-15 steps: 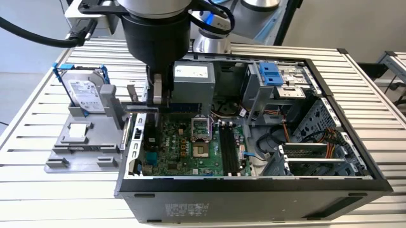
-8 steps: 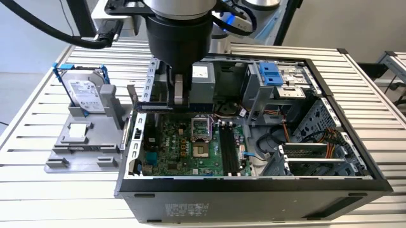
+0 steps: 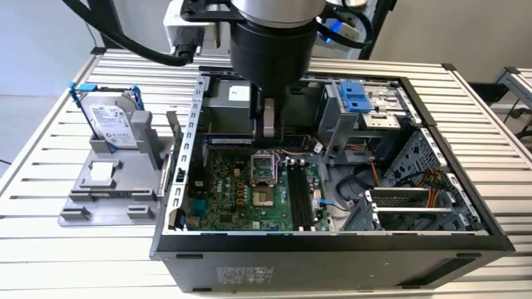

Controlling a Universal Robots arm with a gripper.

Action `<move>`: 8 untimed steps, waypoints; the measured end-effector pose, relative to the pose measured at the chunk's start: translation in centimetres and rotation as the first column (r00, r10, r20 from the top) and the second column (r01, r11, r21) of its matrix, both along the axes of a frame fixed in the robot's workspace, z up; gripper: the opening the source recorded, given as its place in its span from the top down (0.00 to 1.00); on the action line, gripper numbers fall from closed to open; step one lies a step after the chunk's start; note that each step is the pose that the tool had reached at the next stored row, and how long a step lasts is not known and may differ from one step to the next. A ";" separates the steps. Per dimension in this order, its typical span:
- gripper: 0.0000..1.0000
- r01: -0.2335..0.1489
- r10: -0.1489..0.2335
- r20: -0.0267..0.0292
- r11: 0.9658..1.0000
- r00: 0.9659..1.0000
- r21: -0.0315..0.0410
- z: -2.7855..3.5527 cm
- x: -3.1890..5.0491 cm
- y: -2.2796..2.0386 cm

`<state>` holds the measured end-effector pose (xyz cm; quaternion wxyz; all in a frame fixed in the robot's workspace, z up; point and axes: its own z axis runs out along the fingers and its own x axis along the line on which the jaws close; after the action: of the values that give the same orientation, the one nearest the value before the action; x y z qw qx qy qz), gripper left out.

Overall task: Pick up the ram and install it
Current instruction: 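Pick up the ram and move it above insertion slot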

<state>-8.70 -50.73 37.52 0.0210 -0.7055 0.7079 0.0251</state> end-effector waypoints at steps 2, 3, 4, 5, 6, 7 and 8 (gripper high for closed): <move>1.00 0.000 0.000 0.000 1.000 1.000 0.000 0.00 0.90 0.00; 1.00 0.000 0.000 -0.001 1.000 1.000 0.000 0.00 1.37 0.01; 1.00 0.000 0.000 -0.001 1.000 1.000 0.000 0.00 1.83 0.02; 1.00 0.000 0.000 -0.001 1.000 1.000 0.000 0.00 2.25 0.04; 1.00 0.000 0.000 -0.001 1.000 1.000 0.000 0.01 2.73 0.05; 1.00 0.000 0.000 -0.001 1.000 1.000 0.000 0.00 3.18 0.07; 1.00 0.000 0.000 -0.001 1.000 1.000 0.000 0.00 3.63 0.09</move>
<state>-5.07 -50.64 37.52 0.0205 -0.7055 0.7079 0.0255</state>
